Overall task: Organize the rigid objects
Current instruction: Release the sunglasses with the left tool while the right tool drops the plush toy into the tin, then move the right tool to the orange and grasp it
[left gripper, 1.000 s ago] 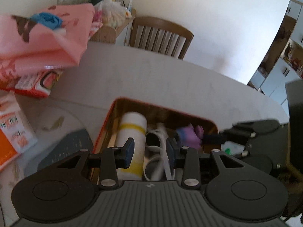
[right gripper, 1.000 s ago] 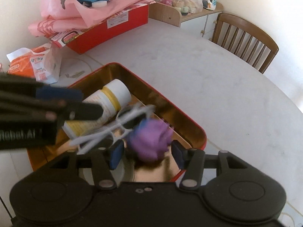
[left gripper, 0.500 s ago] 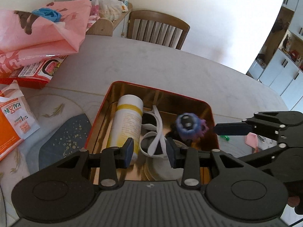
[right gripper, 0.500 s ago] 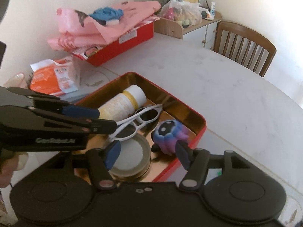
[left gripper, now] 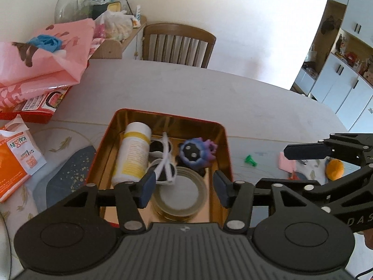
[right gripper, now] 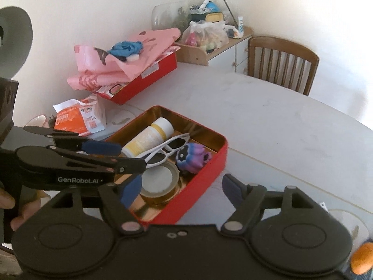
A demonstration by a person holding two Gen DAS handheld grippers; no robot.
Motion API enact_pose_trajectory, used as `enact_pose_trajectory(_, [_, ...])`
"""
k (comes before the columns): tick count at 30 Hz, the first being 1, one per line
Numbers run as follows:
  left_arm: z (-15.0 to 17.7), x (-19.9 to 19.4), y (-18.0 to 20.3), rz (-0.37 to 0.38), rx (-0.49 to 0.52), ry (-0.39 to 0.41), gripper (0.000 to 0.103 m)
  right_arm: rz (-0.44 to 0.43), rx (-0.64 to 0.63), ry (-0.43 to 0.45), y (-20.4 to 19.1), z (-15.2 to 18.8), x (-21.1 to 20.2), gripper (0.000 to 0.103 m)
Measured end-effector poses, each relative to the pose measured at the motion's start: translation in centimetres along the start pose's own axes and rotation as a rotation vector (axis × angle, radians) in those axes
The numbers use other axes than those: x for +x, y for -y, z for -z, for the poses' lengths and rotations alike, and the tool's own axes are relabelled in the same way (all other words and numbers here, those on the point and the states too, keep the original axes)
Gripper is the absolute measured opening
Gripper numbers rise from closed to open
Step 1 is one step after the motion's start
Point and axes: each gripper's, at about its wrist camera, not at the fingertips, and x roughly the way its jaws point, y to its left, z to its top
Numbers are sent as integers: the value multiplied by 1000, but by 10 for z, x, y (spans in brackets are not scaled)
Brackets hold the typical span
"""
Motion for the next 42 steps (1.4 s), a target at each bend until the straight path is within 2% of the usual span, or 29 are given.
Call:
enact_pose_trajectory(7, [4,-15,26,13,20,21,58,4,29,37,12,13,-33,87])
enact_pose_trajectory(10, [7,-21,40,20,29,34,66,8,50,54,20,19,-48,93])
enact_pose_trajectory(14, [9,-26,60,32,36,39,69,5,74,71,32,27,-65,100])
enact_pose_trajectory(16, [10,-28,70,33,39,42,74,10,79,85,39,32,-73,102])
enact_pose_trajectory(22, [14,-32,98,41,28,60,81,19,102,116,66,49,-98,103])
enact_pose_trajectory(31, [27,-26,141,61,37,56,82,84,187,127,133,83,-126,103])
enact_pose_trajectory(36, [42,-17,171,95,91,15,82,146,236,108,172,105,-131,103])
enact_pose_trajectory(42, [63,0,197,104,115,-57,82,197,280,66,205,132,-116,103])
